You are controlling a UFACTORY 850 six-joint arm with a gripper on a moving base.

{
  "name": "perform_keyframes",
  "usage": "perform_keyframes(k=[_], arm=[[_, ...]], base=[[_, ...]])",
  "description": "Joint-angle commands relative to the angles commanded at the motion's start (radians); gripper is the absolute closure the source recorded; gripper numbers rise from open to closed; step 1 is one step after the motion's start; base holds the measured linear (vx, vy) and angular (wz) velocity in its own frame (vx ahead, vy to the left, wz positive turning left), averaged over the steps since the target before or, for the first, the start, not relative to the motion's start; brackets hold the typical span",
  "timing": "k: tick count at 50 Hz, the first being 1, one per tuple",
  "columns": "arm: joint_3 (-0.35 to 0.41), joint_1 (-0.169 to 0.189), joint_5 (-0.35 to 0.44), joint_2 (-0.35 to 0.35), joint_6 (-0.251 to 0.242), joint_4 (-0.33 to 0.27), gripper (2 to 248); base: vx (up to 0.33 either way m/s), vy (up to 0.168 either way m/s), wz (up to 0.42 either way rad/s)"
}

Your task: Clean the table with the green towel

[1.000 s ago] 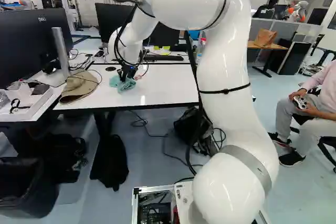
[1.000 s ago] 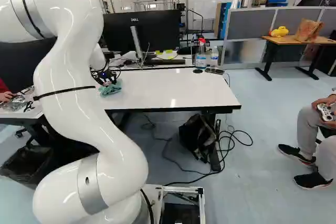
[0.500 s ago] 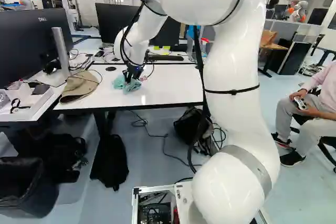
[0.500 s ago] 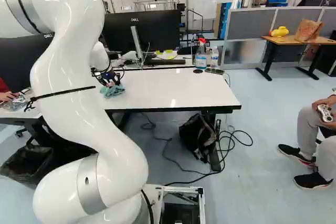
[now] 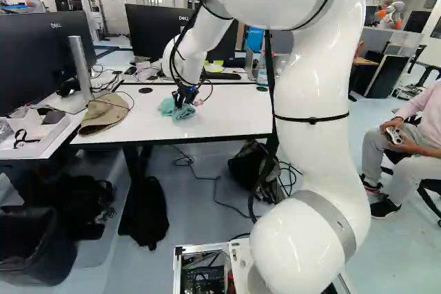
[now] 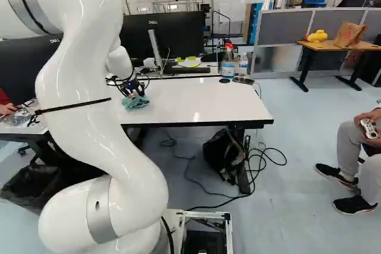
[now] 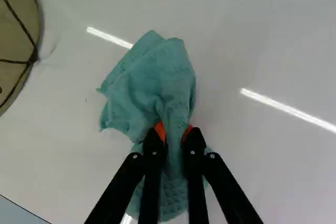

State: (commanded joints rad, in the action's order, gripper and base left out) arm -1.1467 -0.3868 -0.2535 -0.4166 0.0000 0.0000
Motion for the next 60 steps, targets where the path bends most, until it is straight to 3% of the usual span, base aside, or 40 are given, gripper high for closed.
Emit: perform_keyframes(k=[30,60], arm=[[-0.054,0.088,0.000,-0.041,0.000,0.000,199],[-0.221,0.099,0.000,-0.163,0.000,0.000,199]], base=[[0.000,0.000,0.000],[0.000,0.000,0.000]])
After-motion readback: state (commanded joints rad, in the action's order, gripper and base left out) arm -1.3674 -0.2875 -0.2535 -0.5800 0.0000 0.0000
